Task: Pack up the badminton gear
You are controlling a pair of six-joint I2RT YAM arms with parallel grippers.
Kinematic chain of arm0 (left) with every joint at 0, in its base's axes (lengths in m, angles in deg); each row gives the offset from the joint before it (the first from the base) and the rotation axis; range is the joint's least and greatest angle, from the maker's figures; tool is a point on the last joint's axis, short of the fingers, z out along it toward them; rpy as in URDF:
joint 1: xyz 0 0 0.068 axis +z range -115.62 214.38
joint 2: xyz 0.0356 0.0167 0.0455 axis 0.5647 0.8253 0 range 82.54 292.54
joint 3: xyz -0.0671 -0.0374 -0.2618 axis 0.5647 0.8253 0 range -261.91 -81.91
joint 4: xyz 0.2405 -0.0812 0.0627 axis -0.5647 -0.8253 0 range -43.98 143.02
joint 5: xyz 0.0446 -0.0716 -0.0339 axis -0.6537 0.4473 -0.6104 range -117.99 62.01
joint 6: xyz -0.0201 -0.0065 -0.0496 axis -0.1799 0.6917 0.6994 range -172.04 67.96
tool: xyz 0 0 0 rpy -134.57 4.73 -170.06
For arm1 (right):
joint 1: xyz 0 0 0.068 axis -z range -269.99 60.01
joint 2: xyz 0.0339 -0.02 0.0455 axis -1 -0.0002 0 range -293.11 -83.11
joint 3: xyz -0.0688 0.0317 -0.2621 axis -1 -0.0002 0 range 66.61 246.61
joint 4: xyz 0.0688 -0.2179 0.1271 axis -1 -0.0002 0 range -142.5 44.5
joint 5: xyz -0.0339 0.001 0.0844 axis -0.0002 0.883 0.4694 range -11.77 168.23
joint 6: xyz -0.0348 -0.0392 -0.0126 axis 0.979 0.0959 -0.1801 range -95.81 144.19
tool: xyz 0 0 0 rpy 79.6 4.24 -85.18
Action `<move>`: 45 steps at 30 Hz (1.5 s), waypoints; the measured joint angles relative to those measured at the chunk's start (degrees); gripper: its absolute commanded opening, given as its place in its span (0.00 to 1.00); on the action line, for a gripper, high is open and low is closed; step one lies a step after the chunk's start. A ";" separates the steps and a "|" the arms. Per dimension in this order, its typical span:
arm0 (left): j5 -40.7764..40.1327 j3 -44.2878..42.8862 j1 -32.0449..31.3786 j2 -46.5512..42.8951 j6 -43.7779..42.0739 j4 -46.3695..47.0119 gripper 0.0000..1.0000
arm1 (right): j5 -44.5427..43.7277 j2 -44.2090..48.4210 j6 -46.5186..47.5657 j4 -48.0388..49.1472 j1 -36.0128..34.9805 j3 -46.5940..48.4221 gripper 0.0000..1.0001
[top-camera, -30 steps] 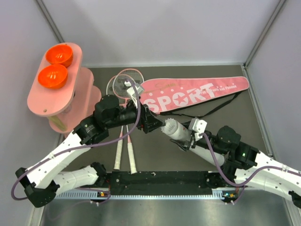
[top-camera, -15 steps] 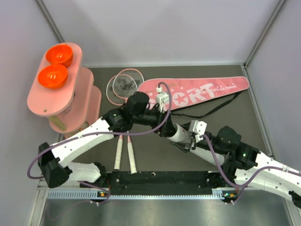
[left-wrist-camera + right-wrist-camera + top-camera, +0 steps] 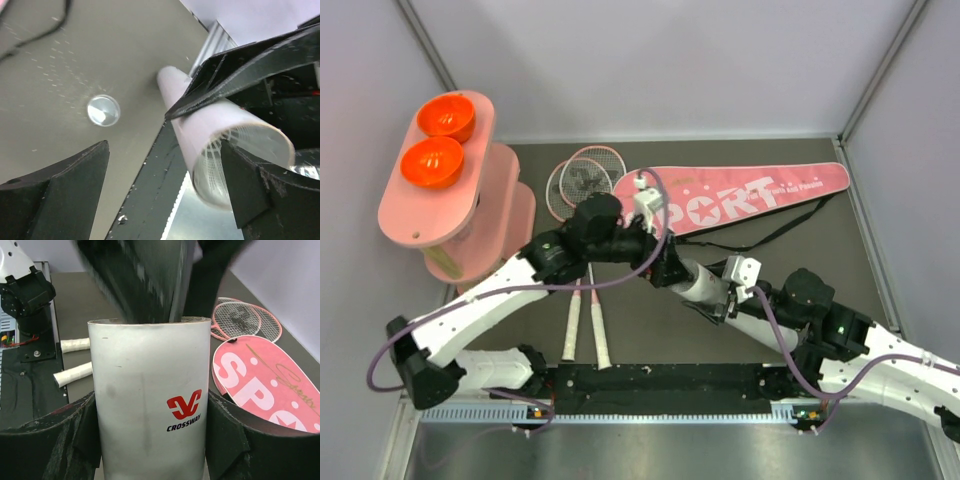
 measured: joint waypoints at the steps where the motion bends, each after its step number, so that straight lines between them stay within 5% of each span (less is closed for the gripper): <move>1: -0.92 0.00 0.59 -1.60 -0.24 -0.42 0.96 | -0.17 0.02 -0.02 0.02 0.00 0.00 0.40; 10: -24.74 2.14 8.52 -23.91 2.73 -2.10 0.91 | -4.20 1.70 0.02 0.55 0.00 -0.46 0.38; 13: -28.13 3.28 11.04 -23.69 4.85 -3.02 0.80 | -6.36 3.85 -0.02 0.81 0.00 -1.09 0.38; 15: -27.45 5.11 11.80 -20.87 5.68 -3.23 0.69 | -7.78 6.03 -0.04 0.81 0.00 -1.57 0.38; 20: -20.46 8.66 10.64 -6.34 7.02 -3.13 0.62 | -10.75 11.13 -0.17 0.98 0.00 -2.64 0.38; 26: -19.02 7.54 1.88 13.03 7.89 -4.22 0.48 | -12.50 15.26 -1.31 0.76 0.00 -3.13 0.38; 32: -18.71 0.00 -4.90 27.36 8.46 -3.58 0.45 | -13.20 17.59 -2.10 0.11 0.00 -3.37 0.37; 45: -18.64 -9.29 -13.38 39.23 8.00 2.82 0.32 | -15.52 21.92 -2.23 -3.06 0.00 -3.17 0.36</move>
